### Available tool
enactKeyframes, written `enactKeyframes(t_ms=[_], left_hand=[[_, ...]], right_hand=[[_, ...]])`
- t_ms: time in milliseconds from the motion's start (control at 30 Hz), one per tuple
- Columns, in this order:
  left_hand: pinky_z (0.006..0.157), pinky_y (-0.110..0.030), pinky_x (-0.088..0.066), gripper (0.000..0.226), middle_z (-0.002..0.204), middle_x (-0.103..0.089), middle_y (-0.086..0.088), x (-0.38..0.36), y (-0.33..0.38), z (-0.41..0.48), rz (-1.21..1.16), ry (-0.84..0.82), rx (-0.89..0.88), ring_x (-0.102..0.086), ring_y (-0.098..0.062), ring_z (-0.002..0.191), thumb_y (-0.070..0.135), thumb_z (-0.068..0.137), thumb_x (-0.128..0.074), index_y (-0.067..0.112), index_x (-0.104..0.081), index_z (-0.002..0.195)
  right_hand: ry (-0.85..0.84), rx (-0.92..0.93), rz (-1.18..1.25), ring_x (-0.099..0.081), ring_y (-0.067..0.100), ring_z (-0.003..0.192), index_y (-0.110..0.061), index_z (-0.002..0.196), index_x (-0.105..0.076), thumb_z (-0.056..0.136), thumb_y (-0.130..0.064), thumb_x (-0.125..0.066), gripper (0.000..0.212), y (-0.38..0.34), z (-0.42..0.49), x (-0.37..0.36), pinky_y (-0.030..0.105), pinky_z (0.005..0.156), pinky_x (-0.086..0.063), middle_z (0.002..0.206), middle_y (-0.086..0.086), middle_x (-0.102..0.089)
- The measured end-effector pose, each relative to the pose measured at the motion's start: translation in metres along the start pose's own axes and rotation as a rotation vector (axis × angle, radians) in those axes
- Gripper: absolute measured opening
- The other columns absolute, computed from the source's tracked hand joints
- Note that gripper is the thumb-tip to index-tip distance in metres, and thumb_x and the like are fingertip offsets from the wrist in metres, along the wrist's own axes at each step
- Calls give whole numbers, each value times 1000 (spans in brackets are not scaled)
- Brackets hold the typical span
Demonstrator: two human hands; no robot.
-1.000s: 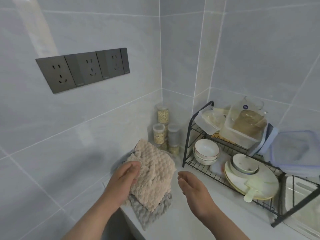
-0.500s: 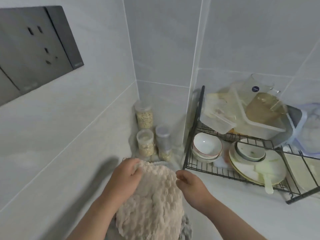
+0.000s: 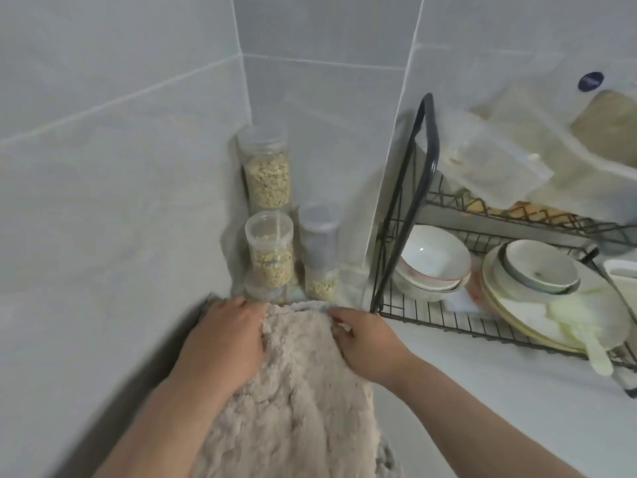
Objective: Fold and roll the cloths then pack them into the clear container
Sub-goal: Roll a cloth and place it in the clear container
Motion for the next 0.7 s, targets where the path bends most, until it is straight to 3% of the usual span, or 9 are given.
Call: enactKeyframes(t_ms=[67, 133, 200, 267, 367, 500, 600, 700], left_hand=[[75, -32, -45, 5, 89, -46, 4, -3, -2, -3, 41, 58, -8, -50, -19, 89, 21, 88, -50, 23, -49, 83], [77, -34, -48, 8, 92, -49, 4, -6, -6, -7, 67, 108, -15, -51, -19, 91, 25, 88, -49, 23, -57, 88], [82, -37, -49, 12, 97, -53, 3, -11, -9, -11, 90, 157, -13, -53, -21, 97, 27, 87, -50, 23, -60, 95], [82, -39, -48, 13, 97, -54, 2, -13, -10, -15, 138, 196, -14, -54, -22, 97, 29, 88, -50, 23, -58, 96], [76, -35, -46, 16, 100, -52, 0, -12, -10, -18, 209, 221, -3, -56, -23, 97, 35, 90, -47, 22, -54, 97], [79, -34, -48, 26, 112, -56, -1, -7, -12, -20, 253, 163, 79, -58, -24, 105, 38, 89, -48, 24, -56, 109], [63, -30, -43, 17, 101, -60, -1, 3, -12, -31, 238, 287, 61, -61, -24, 92, 27, 86, -51, 24, -62, 98], [58, -29, -38, 15, 92, -59, 0, 22, -10, -51, 193, 401, 19, -60, -25, 85, 15, 82, -50, 24, -62, 83]], right_hand=[[16, 65, -13, -62, 18, 97, -26, 126, -61, 97, -19, -44, 34, 4, 1, -6, 21, 79, -43, 113, -1, -68], [67, 130, -28, -58, 17, 101, -25, 125, -62, 96, -16, -47, 33, 8, -1, -10, 17, 78, -37, 112, -1, -62], [146, 149, -36, -54, 11, 93, -25, 123, -61, 96, -19, -52, 30, 12, -4, -11, 16, 78, -35, 108, -5, -57], [243, 155, -58, -53, 10, 84, -25, 117, -63, 94, -24, -56, 23, 14, -7, -11, 19, 75, -39, 99, -7, -58], [404, 210, -155, -58, 17, 89, -22, 98, -68, 92, -28, -58, 13, 13, -17, -8, 29, 76, -47, 93, -4, -63], [637, 259, -130, -52, 17, 85, -18, 95, -68, 93, -20, -55, 13, 8, -50, 6, 30, 70, -40, 92, 0, -62], [766, 229, -43, -55, 19, 78, -20, 93, -65, 93, -15, -50, 15, 1, -92, 22, 32, 64, -44, 79, -6, -61], [847, 236, -34, -55, 18, 74, -21, 91, -64, 92, -10, -47, 21, -7, -132, 34, 30, 60, -43, 76, -7, -62]])
Point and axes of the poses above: each hand's wrist, its own z-axis towards the middle knuckle, its own x-axis out of the back of the hand, y = z × x, the point moved 2 cm from there along z, towards the middle knuckle
